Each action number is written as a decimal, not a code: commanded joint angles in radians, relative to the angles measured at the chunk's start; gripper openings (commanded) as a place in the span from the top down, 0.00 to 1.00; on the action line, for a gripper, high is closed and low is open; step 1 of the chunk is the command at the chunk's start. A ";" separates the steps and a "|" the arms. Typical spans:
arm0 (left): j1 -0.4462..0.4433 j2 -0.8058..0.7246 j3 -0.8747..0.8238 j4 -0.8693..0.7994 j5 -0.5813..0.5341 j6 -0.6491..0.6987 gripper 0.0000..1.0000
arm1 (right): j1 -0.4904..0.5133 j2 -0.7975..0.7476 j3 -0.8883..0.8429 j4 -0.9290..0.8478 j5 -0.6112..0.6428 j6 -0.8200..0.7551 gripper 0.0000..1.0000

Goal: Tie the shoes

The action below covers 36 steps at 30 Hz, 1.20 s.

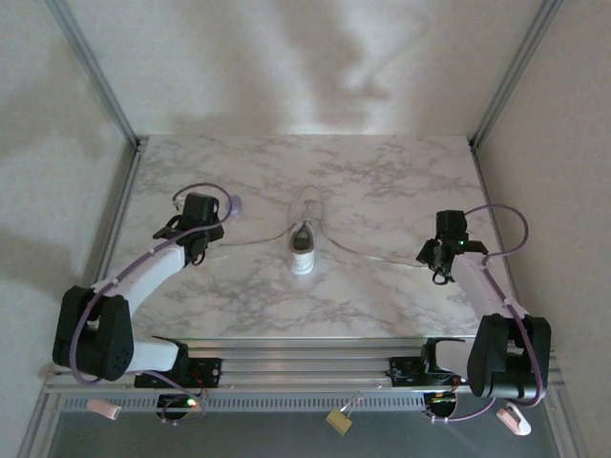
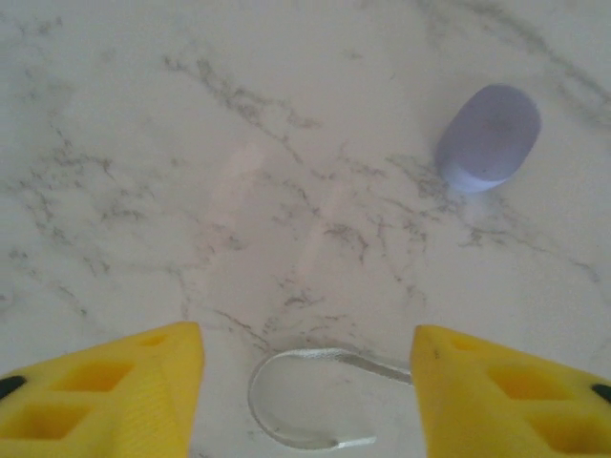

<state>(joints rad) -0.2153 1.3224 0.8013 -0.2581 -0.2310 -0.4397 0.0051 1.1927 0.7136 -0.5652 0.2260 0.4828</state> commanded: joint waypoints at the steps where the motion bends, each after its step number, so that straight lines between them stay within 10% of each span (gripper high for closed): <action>1: -0.011 -0.061 0.014 0.081 0.035 0.035 0.38 | 0.080 -0.066 0.075 -0.028 0.093 -0.058 0.34; 8: -0.183 0.108 0.100 0.147 0.148 0.151 0.39 | 0.264 0.055 0.180 0.030 -0.155 -0.241 0.36; 20: -0.222 0.308 0.147 0.092 0.324 0.267 0.40 | 0.365 0.277 0.259 -0.052 -0.051 -0.209 0.42; 36: -0.289 0.436 0.204 -0.034 0.099 0.329 0.19 | 0.365 0.314 0.285 -0.042 -0.076 -0.200 0.43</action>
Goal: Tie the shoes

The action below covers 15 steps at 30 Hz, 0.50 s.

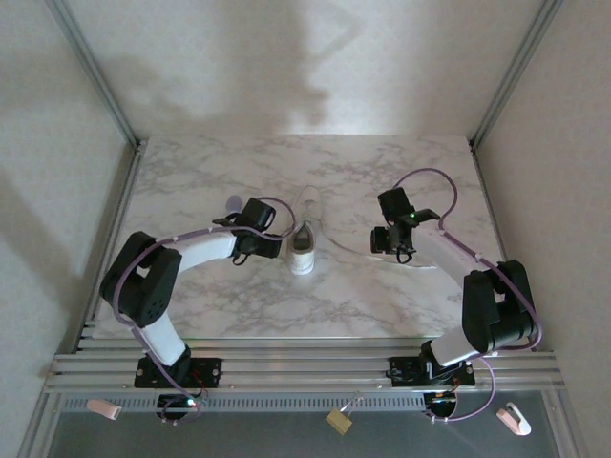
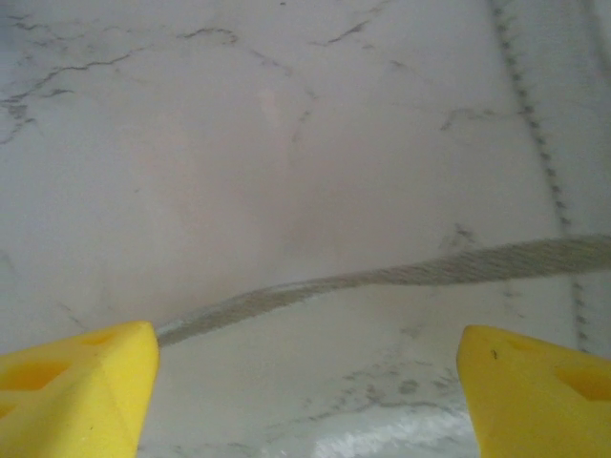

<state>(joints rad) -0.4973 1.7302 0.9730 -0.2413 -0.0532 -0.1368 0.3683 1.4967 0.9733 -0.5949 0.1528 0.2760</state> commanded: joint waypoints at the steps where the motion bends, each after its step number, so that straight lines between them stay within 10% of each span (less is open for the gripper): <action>1: -0.007 0.036 0.038 -0.055 -0.087 0.028 0.19 | 0.002 0.010 0.025 -0.011 -0.002 0.008 0.43; 15: -0.016 0.105 0.089 -0.021 -0.101 0.067 0.24 | 0.001 -0.002 0.013 -0.003 -0.019 0.018 0.44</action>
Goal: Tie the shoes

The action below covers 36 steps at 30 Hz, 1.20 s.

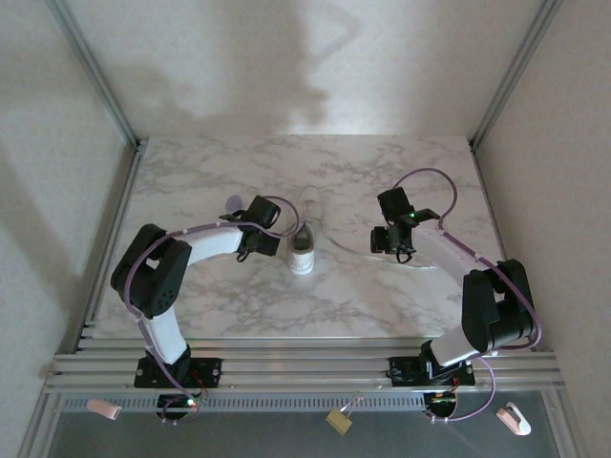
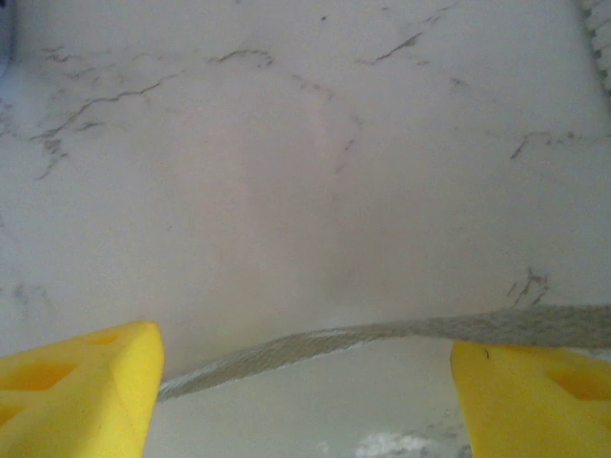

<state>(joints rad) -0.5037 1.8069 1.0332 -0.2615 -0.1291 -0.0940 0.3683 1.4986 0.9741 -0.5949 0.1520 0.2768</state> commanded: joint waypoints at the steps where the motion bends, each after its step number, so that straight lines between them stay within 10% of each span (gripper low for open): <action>1: -0.009 0.034 0.028 -0.001 -0.020 0.025 0.26 | 0.002 -0.006 0.011 -0.005 -0.017 0.017 0.44; 16: -0.009 -0.042 0.007 0.068 0.012 -0.029 1.00 | 0.025 0.000 0.019 -0.046 0.082 0.023 0.43; 28: 0.010 -0.257 -0.039 0.175 0.176 -0.095 0.97 | -0.017 -0.017 0.000 -0.105 0.213 0.215 0.42; 32: 0.027 -0.205 -0.030 0.104 0.165 0.018 0.58 | -0.035 -0.043 -0.011 -0.093 0.167 0.207 0.42; 36: 0.042 -0.163 -0.045 0.128 0.163 0.112 0.41 | -0.039 -0.049 0.014 -0.108 0.125 0.182 0.43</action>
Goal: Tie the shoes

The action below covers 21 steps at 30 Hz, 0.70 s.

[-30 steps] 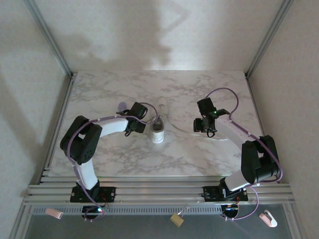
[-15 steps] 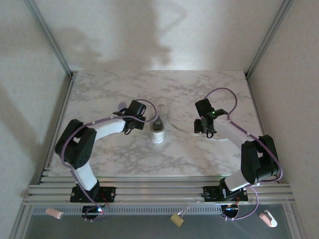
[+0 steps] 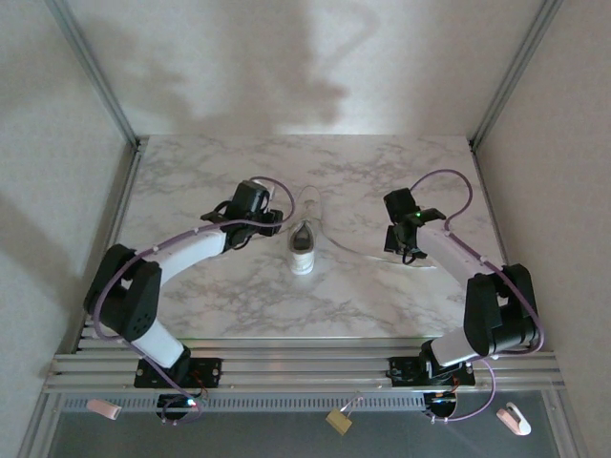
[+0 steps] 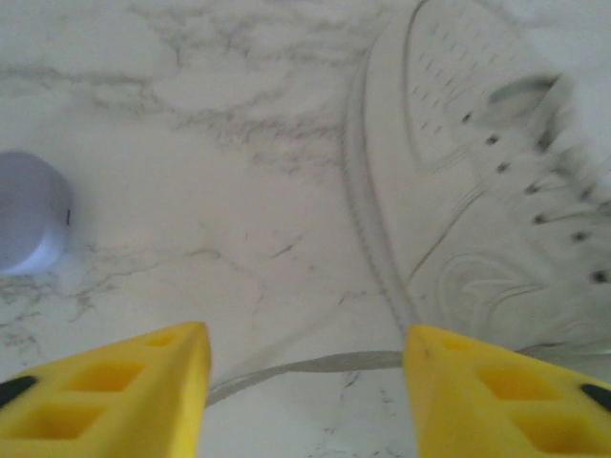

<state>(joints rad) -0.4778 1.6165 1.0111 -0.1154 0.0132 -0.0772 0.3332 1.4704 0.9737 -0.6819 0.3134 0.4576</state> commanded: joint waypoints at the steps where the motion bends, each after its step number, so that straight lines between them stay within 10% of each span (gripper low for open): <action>1: 0.033 0.038 -0.025 -0.004 0.072 0.115 0.37 | -0.003 -0.022 0.026 -0.026 -0.056 -0.004 0.43; 10: 0.244 -0.034 -0.066 0.147 0.515 0.252 0.33 | -0.005 -0.069 0.052 -0.063 -0.084 -0.042 0.44; 21: 0.295 0.030 0.020 -0.093 0.507 0.488 0.36 | -0.008 -0.064 0.064 -0.070 -0.125 -0.068 0.45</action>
<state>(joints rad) -0.1631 1.6070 1.0134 -0.0956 0.5034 0.3080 0.3313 1.3964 1.0134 -0.7174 0.2054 0.4133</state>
